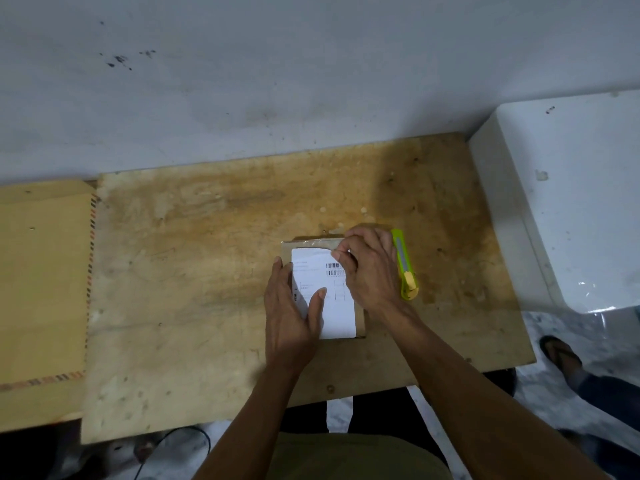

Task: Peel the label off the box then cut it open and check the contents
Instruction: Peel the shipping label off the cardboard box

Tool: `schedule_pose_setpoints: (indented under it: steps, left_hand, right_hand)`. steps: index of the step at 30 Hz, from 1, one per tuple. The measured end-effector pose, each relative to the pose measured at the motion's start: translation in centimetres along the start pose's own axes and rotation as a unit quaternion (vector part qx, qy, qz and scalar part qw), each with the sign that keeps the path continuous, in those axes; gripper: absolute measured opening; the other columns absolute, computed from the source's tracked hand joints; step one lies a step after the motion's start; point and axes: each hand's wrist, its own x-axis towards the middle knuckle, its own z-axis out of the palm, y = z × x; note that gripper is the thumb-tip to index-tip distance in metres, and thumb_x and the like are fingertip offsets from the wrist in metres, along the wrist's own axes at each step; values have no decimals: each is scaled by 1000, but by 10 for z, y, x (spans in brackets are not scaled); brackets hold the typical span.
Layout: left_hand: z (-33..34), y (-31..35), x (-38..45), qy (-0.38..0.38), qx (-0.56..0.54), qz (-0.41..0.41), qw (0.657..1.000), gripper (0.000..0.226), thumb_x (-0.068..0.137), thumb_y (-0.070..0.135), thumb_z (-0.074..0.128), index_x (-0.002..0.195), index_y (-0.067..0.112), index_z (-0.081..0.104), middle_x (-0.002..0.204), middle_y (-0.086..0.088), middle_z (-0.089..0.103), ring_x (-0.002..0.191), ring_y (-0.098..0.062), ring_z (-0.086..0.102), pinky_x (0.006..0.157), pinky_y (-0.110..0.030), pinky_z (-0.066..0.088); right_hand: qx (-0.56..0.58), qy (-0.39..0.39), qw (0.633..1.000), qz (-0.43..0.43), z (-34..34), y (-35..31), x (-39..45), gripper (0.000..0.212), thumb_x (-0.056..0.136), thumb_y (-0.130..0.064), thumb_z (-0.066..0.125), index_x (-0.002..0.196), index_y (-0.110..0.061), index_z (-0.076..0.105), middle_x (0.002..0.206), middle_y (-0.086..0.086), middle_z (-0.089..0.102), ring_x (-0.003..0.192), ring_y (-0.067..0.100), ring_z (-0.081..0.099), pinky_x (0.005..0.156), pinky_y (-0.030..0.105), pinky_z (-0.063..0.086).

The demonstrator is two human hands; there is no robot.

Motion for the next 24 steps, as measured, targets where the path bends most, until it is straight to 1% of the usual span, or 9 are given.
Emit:
schedule_pose_setpoints:
  steps: [3,6,8,11,13,16,18,21,24]
  left_hand:
    - [0,-2,1,-11,-1,-21,1000,77,93,40,64,153,27,18,160,-7,31,147,-20,30,116,-48,34]
    - [-1,2,0,-13,0,-35,999,81,93,36,66,155,16,18,159,-7,32,146,-18,31,117,-39,33]
    - [-3,6,0,-13,-4,-44,999,82,93,33,66,156,12,18,158,-7,33,145,-15,33,115,-32,33]
    - [-4,8,-2,-16,-9,-51,999,83,94,34,65,157,13,16,159,-5,31,146,-15,33,116,-35,35]
    - [-5,9,-2,-17,-10,-59,998,82,94,38,65,157,17,17,161,-2,28,146,-14,32,117,-37,35]
    - [-7,11,-3,-19,14,-61,998,80,93,45,64,156,19,21,163,1,24,147,-13,28,117,-39,35]
    - [-10,12,-4,-25,34,-53,998,80,92,50,62,155,17,25,164,4,20,149,-11,22,118,-37,31]
    - [-14,12,-4,-36,57,-45,997,84,91,55,62,156,16,25,165,6,17,150,-9,16,120,-36,26]
    - [-16,10,-6,-45,78,-37,995,87,90,60,61,156,19,23,165,5,17,151,-9,13,122,-41,24]
  right_hand:
    - [6,-21,999,-30,-4,3,0,9,92,-31,61,86,-24,62,117,-9,62,112,18,44,91,43,41]
    - [40,-47,997,-36,-9,4,-4,11,94,-31,56,87,-23,57,121,-7,62,118,16,43,94,44,40]
    - [94,-59,994,-15,-14,5,-6,11,96,-28,55,94,-17,59,119,-2,64,120,16,44,95,44,42]
    - [139,-92,986,11,-20,6,-7,22,99,-26,52,114,-11,58,120,3,64,125,19,46,99,43,44]
    - [150,-118,981,30,-22,6,-6,26,101,-29,48,119,-11,55,125,3,62,125,17,44,99,41,44]
    - [152,-120,980,38,-24,6,-4,24,101,-28,47,116,-11,55,124,3,64,120,18,45,95,40,44]
    - [148,-118,981,37,-26,5,-2,20,101,-27,47,112,-12,55,123,2,65,118,19,46,94,36,43]
    - [136,-108,984,36,-27,4,0,11,100,-26,48,94,-17,52,122,1,66,114,20,49,89,33,43]
    - [128,-107,985,31,-29,3,1,16,100,-23,48,89,-12,50,128,1,64,115,20,49,86,29,40]
